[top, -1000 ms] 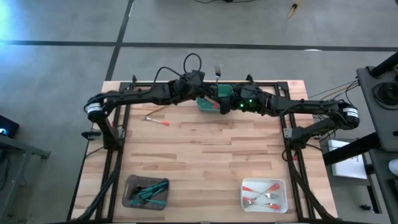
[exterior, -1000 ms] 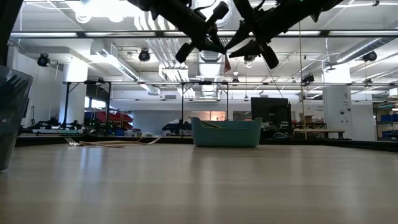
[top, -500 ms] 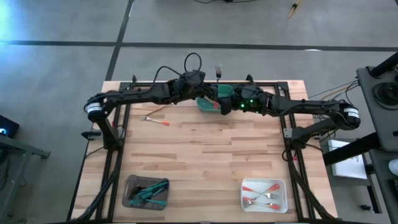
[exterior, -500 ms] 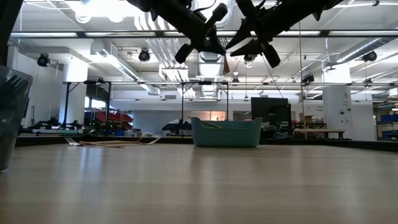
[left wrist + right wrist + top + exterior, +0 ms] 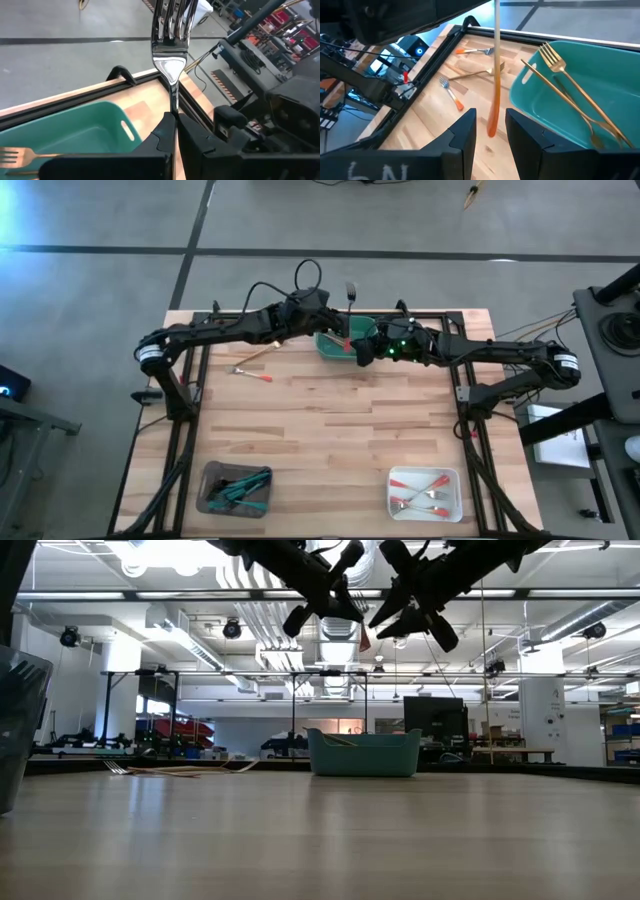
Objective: Sort silverware by color (type)
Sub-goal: Put the orange fork into the white bin
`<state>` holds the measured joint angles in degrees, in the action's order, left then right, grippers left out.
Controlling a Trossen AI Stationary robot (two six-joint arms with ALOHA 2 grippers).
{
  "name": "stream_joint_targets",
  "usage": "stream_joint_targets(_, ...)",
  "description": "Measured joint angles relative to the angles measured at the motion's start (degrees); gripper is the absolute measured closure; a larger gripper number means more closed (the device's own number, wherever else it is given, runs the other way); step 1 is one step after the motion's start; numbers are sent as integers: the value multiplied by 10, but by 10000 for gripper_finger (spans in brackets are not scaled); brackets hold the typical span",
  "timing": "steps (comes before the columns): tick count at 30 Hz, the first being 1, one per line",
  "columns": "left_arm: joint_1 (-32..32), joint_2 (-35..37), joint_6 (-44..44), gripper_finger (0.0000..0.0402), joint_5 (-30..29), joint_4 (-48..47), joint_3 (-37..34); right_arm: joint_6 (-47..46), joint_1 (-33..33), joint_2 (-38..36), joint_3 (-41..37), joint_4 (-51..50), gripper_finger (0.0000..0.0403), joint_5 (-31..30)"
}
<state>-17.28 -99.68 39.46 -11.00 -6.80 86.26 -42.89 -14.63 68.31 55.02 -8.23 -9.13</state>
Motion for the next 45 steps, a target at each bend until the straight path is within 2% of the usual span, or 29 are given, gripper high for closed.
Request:
stream_joint_targets(6, 3, 0, 6, 401, 25, 9, 0, -1, 0, 0, 0, 0, 305, -14)
stream_joint_targets(26, 24, -2, 15, 401, 26, 32, 0, 8, 0, 0, 0, 4, 310, -29)
stream_joint_targets(30, 25, -2, 16, 401, 27, 39, 0, 8, 0, 0, 0, 4, 328, -29)
stream_joint_targets(35, 25, -2, 16, 401, 26, 38, 0, 20, 0, 0, 1, 6, 385, -26)
stream_joint_targets(40, 25, -2, 7, 401, 27, 38, 0, 25, 0, 0, 1, 2, 393, -19)
stream_joint_targets(45, 25, -2, -56, 401, 27, 17, 0, 43, 0, 0, 19, -20, 393, -19)
